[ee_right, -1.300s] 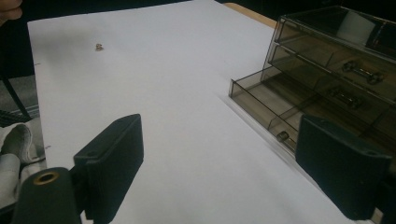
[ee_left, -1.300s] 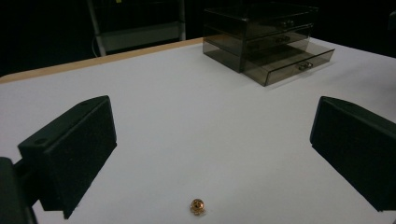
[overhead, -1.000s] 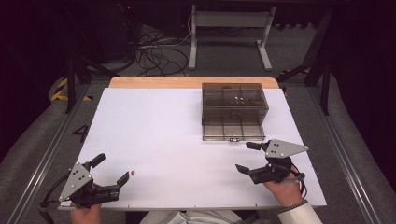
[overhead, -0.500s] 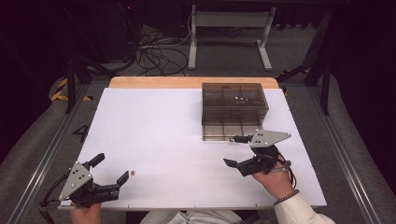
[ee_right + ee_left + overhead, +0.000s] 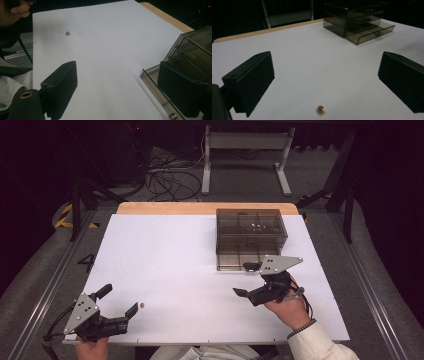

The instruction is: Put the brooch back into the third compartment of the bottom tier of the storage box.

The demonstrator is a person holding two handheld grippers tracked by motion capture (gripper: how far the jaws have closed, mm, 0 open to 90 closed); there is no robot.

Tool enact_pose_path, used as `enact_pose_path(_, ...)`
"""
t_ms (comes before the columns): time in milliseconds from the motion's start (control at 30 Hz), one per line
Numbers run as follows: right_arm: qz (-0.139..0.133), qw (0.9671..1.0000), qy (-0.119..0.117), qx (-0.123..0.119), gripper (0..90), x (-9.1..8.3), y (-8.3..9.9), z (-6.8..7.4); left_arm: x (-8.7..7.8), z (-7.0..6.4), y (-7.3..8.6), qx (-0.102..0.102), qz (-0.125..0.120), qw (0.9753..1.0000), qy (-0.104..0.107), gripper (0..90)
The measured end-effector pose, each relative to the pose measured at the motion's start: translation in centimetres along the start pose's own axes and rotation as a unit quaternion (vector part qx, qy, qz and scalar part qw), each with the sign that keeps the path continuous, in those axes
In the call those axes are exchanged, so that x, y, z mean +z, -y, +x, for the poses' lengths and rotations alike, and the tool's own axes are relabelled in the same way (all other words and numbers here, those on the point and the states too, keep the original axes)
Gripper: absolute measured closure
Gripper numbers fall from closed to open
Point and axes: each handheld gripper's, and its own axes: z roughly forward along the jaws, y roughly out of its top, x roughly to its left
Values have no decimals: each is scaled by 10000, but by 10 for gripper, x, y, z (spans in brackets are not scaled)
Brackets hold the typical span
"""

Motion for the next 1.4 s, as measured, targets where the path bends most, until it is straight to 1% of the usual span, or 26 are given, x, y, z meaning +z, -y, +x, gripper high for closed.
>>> enact_pose_path(133, 71, 9999, 31, -98, 179, 2, -5, 2, 0, 0, 0, 9, 5, 10000, -5, 13)
enact_pose_path(200, 117, 9998, -22, -146, 186, 4, -8, 2, -1, 0, 0, 12, 18, 10000, -12, 14)
enact_pose_path(367, 143, 9998, -67, -144, 189, 6, -11, 2, -1, 1, 0, 1, 6, 10000, -7, 14)
enact_pose_path(567, 225, 9993, -184, -226, 207, 14, -22, 4, -1, 1, 0, 5, -17, 10000, -8, 15)
enact_pose_path(633, 270, 9990, -240, -280, 213, 18, -26, 5, -1, 1, 0, -39, -64, 10000, 42, 14)
enact_pose_path(667, 283, 9988, -260, -291, 215, 20, -27, 5, -2, 1, 1, -96, -89, 9999, 51, 13)
enact_pose_path(767, 336, 9982, -351, -358, 223, 30, -34, 7, -4, 2, 1, -127, -120, 9998, 89, 13)
enact_pose_path(867, 343, 9978, -409, -384, 228, 36, -38, 8, -5, 2, 2, -93, -82, 9999, 17, 14)
enact_pose_path(933, 352, 9974, -485, -410, 231, 44, -42, 10, -5, 1, 2, -68, -57, 10000, 9, 15)
enact_pose_path(967, 361, 9968, -565, -425, 234, 52, -46, 11, -6, 1, 3, -66, -55, 10000, -13, 16)
enact_pose_path(1000, 361, 9968, -565, -425, 234, 52, -46, 11, -7, 0, 3, -59, -57, 10000, -19, 16)
enact_pose_path(1067, 375, 9963, -643, -437, 235, 61, -49, 11, -8, 0, 3, -89, -81, 9999, -36, 16)
enact_pose_path(1100, 383, 9961, -670, -426, 235, 65, -50, 11, -9, 0, 3, -92, -87, 9999, -46, 16)
enact_pose_path(1133, 392, 9957, -749, -366, 235, 74, -50, 9, -9, 1, 4, -96, -91, 9999, -49, 18)
enact_pose_path(1167, 392, 9957, -749, -366, 235, 74, -50, 9, -10, 1, 4, -108, -99, 9999, -54, 18)
enact_pose_path(1200, 398, 9955, -791, -334, 235, 79, -51, 9, -10, 1, 4, -89, -68, 9999, -71, 18)
enact_pose_path(1400, 458, 9942, -916, -339, 241, 105, -53, 12, -11, 2, 5, -156, -84, 9998, -79, 19)
